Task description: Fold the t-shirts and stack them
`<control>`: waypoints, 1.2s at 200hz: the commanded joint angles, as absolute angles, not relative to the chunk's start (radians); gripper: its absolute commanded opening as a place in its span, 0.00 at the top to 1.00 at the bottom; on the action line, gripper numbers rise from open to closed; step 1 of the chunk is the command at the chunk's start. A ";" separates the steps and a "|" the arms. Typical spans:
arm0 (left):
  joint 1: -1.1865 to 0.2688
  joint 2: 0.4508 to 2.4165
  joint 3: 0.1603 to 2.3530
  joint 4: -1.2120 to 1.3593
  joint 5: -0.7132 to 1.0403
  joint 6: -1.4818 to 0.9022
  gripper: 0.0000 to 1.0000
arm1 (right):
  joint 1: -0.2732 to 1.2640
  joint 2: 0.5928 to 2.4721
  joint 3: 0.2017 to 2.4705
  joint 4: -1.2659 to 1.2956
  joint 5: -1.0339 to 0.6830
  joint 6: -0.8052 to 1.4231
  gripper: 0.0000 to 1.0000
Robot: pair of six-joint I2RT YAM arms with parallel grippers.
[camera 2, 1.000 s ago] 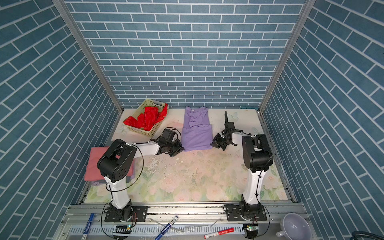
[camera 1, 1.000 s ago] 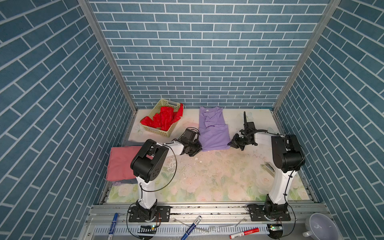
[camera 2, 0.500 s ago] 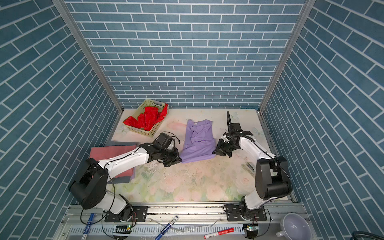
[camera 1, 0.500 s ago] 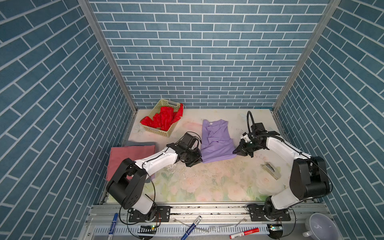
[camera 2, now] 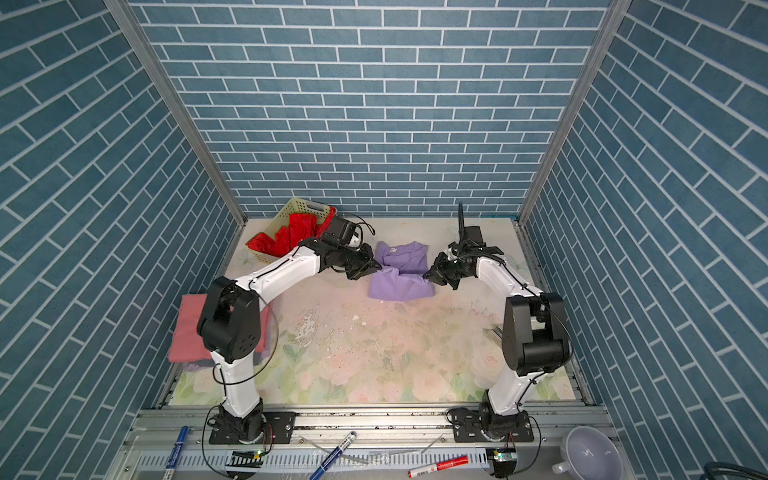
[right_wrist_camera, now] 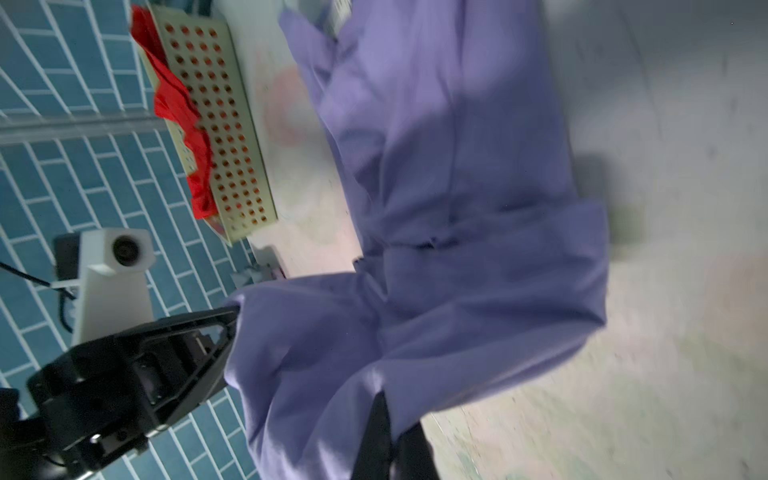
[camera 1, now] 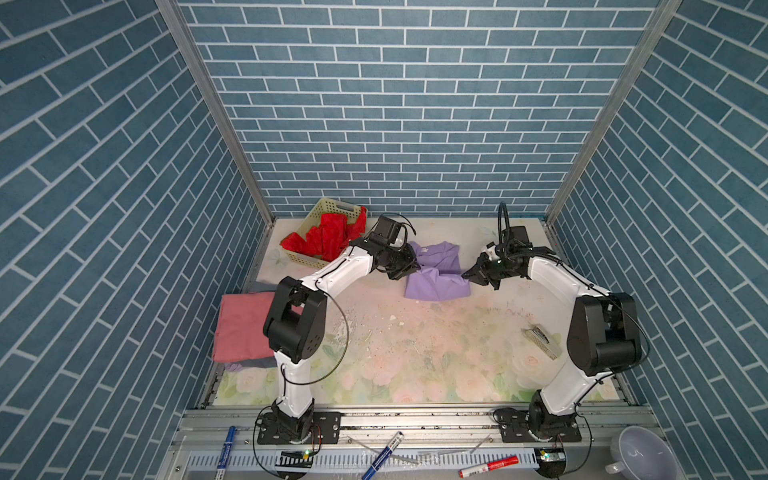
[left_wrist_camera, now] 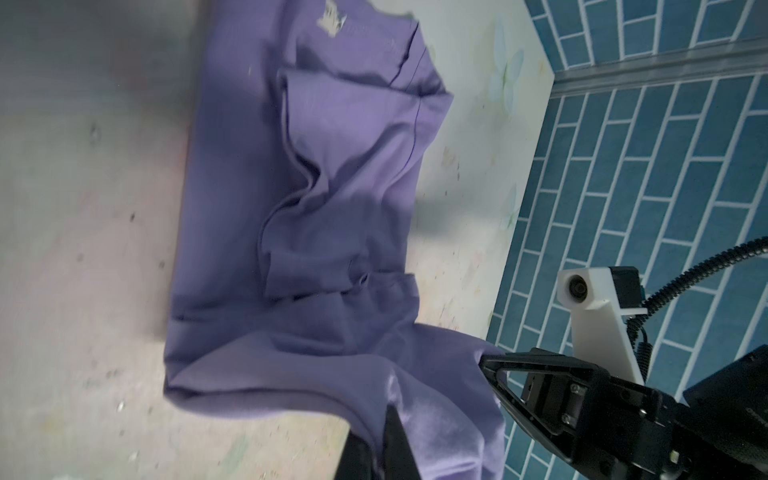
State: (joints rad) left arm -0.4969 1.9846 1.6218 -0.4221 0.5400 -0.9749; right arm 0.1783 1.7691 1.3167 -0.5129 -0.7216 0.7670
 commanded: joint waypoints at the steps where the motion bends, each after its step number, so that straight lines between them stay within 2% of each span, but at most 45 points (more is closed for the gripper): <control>1: -0.455 2.089 1.749 -0.421 0.576 -0.934 1.00 | 0.158 1.891 1.484 -0.430 -0.706 0.839 1.00; 26: -0.420 2.238 1.935 -0.423 0.579 -0.936 0.99 | 0.138 2.074 1.678 -0.431 -0.717 0.863 1.00; 41: -0.403 2.334 2.064 -0.438 0.578 -0.931 0.88 | 0.128 2.182 1.805 -0.447 -0.721 0.873 0.98; 49: -0.394 2.386 2.132 -0.454 0.576 -0.935 0.79 | 0.122 2.258 1.873 -0.446 -0.735 0.885 0.94; 62: -0.380 2.474 2.260 -0.498 0.575 -0.939 0.66 | 0.110 2.338 1.970 -0.430 -0.746 0.908 0.77; 71: -0.374 2.527 2.344 -0.535 0.568 -0.937 0.66 | 0.104 2.374 2.016 -0.393 -0.745 0.930 0.64; 90: -0.363 2.577 2.448 -0.593 0.505 -0.925 0.70 | 0.085 2.415 2.081 -0.281 -0.749 0.981 0.61; 106: -0.355 2.561 2.420 -0.533 0.486 -0.957 0.73 | 0.076 2.413 2.093 -0.202 -0.755 1.008 0.59; 126: -0.351 2.529 2.373 -0.498 0.450 -0.966 0.73 | 0.075 2.372 2.052 -0.180 -0.745 0.985 0.52; 174: -0.374 2.484 2.362 -0.595 0.418 -0.856 0.52 | 0.079 2.184 1.756 -0.175 -0.651 0.915 0.50; 202: -0.402 2.452 2.341 -0.724 0.391 -0.762 0.44 | 0.107 2.070 1.639 -0.236 -0.564 0.826 0.49; 240: -0.428 2.304 2.024 -0.686 0.390 -0.750 0.33 | 0.162 2.034 1.598 -0.386 -0.468 0.726 0.38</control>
State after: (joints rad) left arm -0.4126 2.3962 2.2024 -0.6582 0.4000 -0.7860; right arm 0.1253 2.0628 1.6466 -0.2749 -0.5621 0.8215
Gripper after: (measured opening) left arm 0.646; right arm 0.597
